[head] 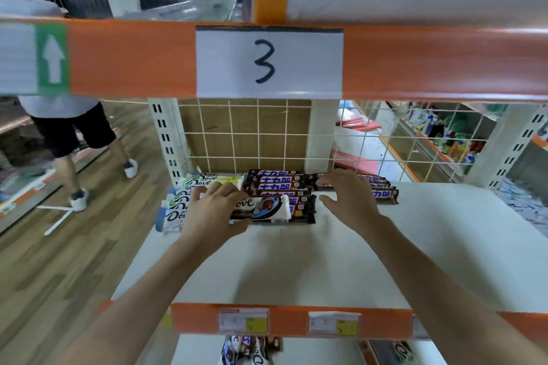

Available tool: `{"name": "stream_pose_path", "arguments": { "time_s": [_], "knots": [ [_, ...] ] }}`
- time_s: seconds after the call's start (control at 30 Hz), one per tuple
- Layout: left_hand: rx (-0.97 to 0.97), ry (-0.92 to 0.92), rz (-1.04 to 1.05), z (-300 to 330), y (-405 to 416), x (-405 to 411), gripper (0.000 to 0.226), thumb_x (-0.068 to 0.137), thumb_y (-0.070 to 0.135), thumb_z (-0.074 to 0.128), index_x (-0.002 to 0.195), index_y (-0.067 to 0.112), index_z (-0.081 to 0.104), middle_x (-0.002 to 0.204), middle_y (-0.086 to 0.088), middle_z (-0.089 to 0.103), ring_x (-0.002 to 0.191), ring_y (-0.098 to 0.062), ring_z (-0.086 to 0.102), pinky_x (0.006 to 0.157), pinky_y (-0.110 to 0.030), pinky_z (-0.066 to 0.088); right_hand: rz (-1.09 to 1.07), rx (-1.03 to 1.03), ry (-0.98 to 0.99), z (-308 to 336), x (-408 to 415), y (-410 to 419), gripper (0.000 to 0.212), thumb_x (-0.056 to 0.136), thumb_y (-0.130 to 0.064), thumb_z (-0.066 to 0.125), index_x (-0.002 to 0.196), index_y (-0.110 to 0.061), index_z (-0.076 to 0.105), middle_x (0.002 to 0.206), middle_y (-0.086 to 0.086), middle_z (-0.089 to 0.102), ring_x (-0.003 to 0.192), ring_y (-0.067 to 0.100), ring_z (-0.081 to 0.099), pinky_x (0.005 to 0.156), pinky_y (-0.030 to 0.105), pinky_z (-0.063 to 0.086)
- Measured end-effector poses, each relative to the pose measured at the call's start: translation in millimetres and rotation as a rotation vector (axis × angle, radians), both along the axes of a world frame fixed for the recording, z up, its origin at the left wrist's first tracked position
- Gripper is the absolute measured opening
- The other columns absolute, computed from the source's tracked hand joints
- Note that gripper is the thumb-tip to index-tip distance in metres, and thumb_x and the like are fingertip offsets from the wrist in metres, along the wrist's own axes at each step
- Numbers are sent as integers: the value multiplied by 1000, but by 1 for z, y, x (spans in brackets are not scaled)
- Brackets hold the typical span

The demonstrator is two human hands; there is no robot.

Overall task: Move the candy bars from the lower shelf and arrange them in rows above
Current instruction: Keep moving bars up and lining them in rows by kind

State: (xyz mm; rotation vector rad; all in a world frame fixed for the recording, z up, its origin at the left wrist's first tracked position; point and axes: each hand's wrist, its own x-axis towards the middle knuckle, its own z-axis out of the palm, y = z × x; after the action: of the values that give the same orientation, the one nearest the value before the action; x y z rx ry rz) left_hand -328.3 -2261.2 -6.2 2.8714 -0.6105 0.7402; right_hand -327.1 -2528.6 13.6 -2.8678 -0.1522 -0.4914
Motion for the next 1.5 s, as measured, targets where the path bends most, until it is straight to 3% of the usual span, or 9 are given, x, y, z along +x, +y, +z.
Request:
{"name": "stream_pose_path", "arguments": {
  "time_s": [0.23,0.53,1.03,1.5],
  "knots": [
    [-7,53,70,4,41,-12,46,66,41,77,109,28,67,108,6,64,104,-22,57,86,-42,36,93,7,-18,0,-2,48,30,87,-30,63,116,-25,62,116,-5,61,111,16,52,99,38,33],
    [3,103,118,-1,76,-19,48,72,41,72,117,26,63,117,5,60,112,-22,51,89,-40,31,190,25,19,-11,-4,92,26,89,-29,59,115,-28,62,117,-7,58,117,15,46,95,38,31],
    [16,166,138,-8,94,-15,50,78,42,67,126,30,55,124,8,54,118,-17,46,94,-38,28,277,-13,34,-18,-8,137,29,89,-32,59,117,-30,60,116,-7,57,114,15,45,88,33,27],
    [2,241,117,-10,92,-15,44,84,38,64,126,33,51,131,9,49,122,-16,41,98,-36,25,286,-2,34,-16,-16,144,29,88,-32,59,117,-30,61,115,-8,58,112,14,47,92,35,31]
  ]
}}
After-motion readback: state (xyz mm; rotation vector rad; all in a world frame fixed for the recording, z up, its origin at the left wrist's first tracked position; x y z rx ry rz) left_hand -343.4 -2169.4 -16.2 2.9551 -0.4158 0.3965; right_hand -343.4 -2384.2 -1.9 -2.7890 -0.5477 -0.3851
